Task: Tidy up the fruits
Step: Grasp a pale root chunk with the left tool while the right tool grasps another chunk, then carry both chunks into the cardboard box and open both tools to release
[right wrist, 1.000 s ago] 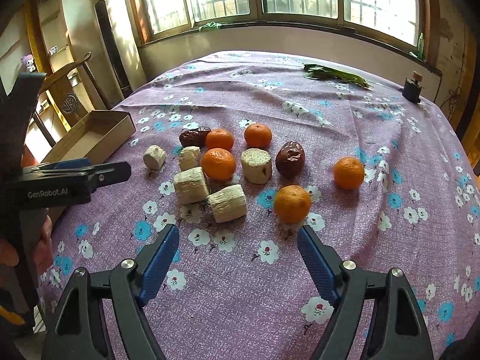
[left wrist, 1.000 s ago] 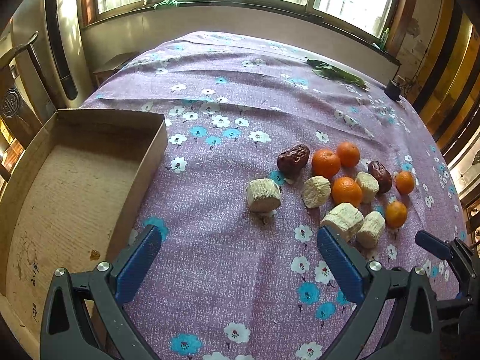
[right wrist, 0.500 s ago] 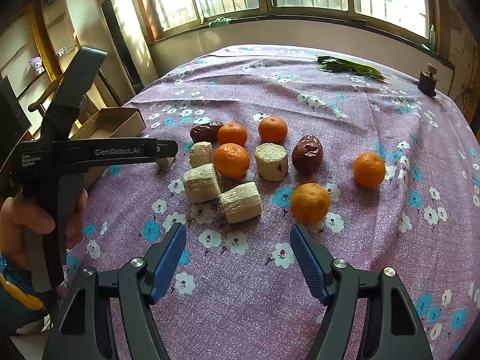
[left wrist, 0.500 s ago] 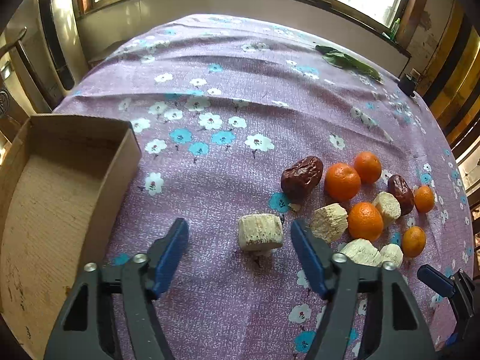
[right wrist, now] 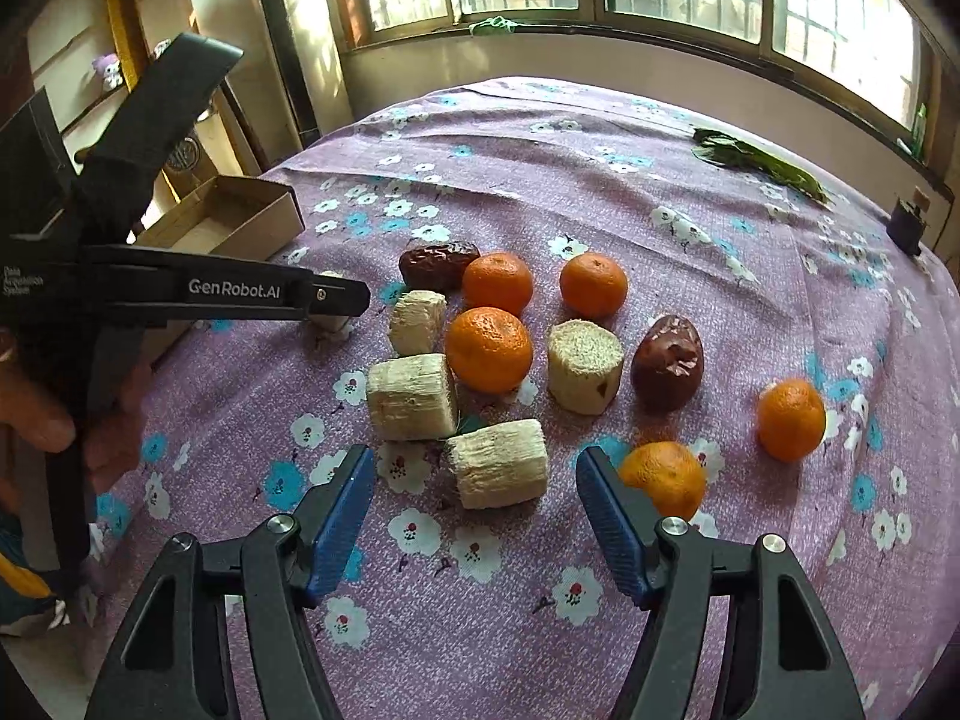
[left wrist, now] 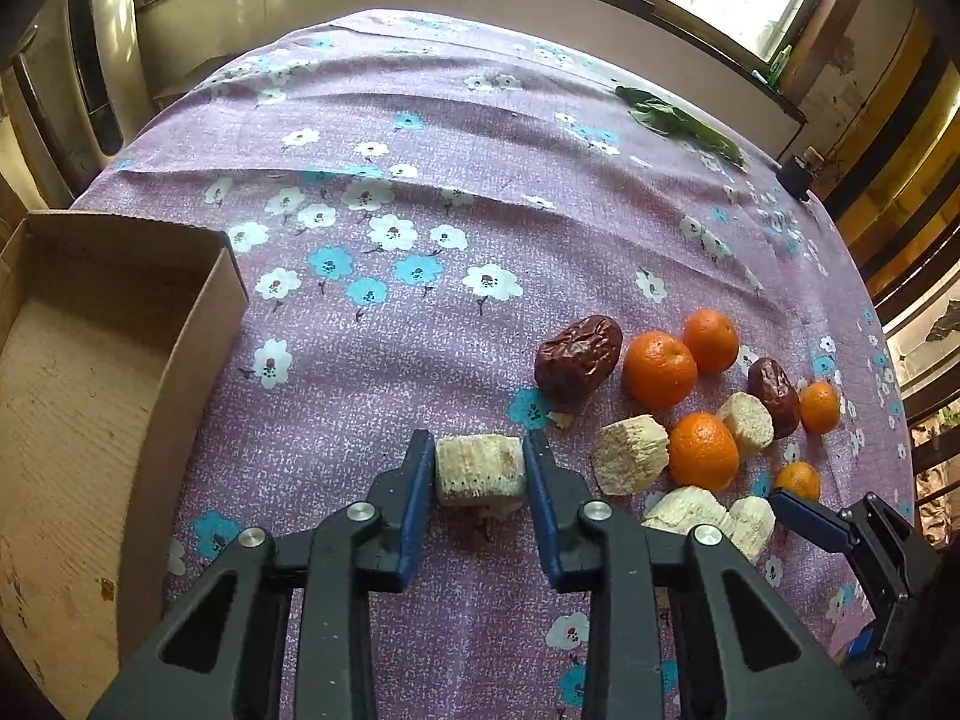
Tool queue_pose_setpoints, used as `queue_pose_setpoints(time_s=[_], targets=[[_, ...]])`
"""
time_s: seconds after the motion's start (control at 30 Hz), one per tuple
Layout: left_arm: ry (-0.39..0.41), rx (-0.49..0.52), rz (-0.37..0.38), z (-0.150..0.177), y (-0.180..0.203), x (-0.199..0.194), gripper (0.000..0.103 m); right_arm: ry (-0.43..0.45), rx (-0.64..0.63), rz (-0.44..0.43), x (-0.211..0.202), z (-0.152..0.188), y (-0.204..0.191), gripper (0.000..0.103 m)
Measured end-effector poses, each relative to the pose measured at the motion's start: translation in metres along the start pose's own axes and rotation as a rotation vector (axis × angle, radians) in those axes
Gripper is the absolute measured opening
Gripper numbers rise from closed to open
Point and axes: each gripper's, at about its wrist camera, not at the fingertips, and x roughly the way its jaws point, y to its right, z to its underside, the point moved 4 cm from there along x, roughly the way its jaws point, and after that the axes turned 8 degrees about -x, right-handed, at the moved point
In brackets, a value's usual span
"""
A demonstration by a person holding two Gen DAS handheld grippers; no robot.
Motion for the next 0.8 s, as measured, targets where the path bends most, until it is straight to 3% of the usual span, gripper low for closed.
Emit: queue_pose_setpoints(time_s=[0.07,0.13,0.37,0.8], targets=[[-0.005,-0.008,0.003,0.0,-0.001,-0.001,0.029,-0.033,-0.012,-0.006,0.009,0.0,0.002,0.041],[-0.008,-0.019,0.004,-0.001,-0.003,-0.002,0.029,-0.029,-0.003,-0.001,0.009,0.001,0.004,0.036],[0.003,-0.029,0.008,0.004,-0.008,-0.016,0.029,-0.004,0.038,-0.032,-0.012,0.005,-0.002,0.034],[0.102,0.001,-0.03,0.032,-0.027,-0.077,0.029,0.079,0.042,-0.08,-0.042,-0.008,-0.037,0.035]])
